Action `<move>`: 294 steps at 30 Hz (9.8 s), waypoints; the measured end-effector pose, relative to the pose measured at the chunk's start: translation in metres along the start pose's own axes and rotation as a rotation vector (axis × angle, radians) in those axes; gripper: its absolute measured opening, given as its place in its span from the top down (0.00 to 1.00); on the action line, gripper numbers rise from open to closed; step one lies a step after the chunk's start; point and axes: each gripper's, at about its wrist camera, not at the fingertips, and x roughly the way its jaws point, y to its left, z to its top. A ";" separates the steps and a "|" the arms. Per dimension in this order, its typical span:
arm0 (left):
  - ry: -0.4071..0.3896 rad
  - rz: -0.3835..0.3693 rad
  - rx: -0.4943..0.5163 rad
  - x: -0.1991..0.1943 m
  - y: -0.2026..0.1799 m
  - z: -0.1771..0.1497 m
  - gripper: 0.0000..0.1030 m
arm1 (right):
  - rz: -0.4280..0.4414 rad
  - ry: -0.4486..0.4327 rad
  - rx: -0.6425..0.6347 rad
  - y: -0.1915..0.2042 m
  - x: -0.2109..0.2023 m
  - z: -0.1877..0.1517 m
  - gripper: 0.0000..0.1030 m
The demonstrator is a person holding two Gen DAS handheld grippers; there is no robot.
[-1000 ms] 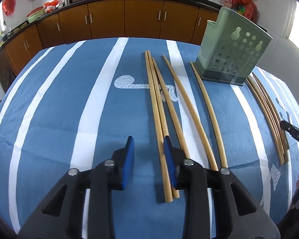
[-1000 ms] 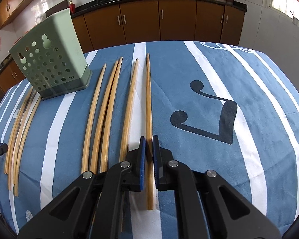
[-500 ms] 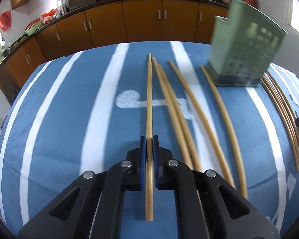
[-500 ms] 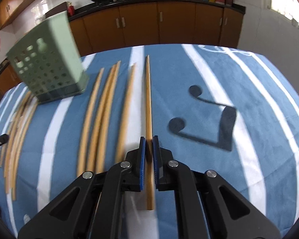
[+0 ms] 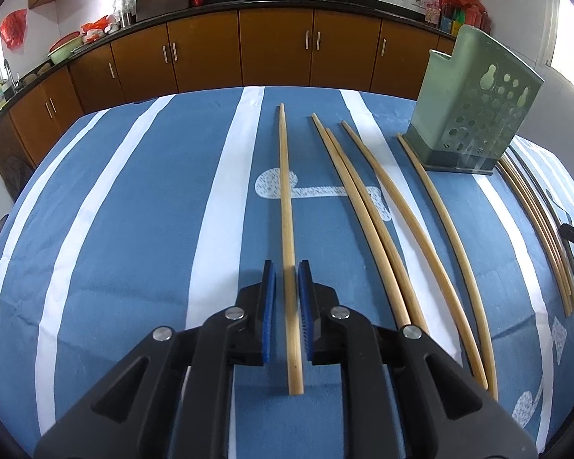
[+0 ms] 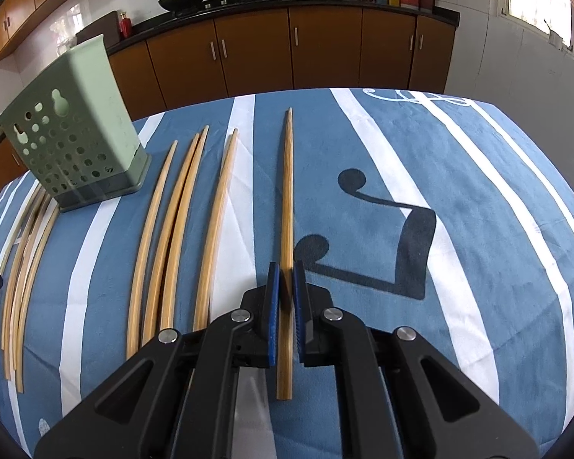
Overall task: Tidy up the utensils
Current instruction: 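Lift the held chopsticks upright with the right tool while the left tool lifts its chopstick, then open the right tool over the green holder while the left tool releases its chopstick there, then lower the right tool to the table and close on another chopstick, then close the left tool on a chopstick while the right tool holds its chopstick, then raise the right tool's chopstick upright over the green holder while the left tool does likewise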
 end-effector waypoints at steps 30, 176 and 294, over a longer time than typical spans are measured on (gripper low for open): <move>-0.282 0.009 -0.047 -0.103 0.003 0.030 0.92 | 0.056 -0.317 0.044 -0.009 -0.096 0.029 0.92; -0.009 0.071 -0.081 0.002 -0.008 0.004 0.88 | -0.008 -0.022 -0.042 0.006 0.000 0.001 0.92; -0.679 -0.218 -0.021 -0.240 -0.076 0.104 0.93 | 0.408 -0.709 -0.052 0.053 -0.222 0.088 0.93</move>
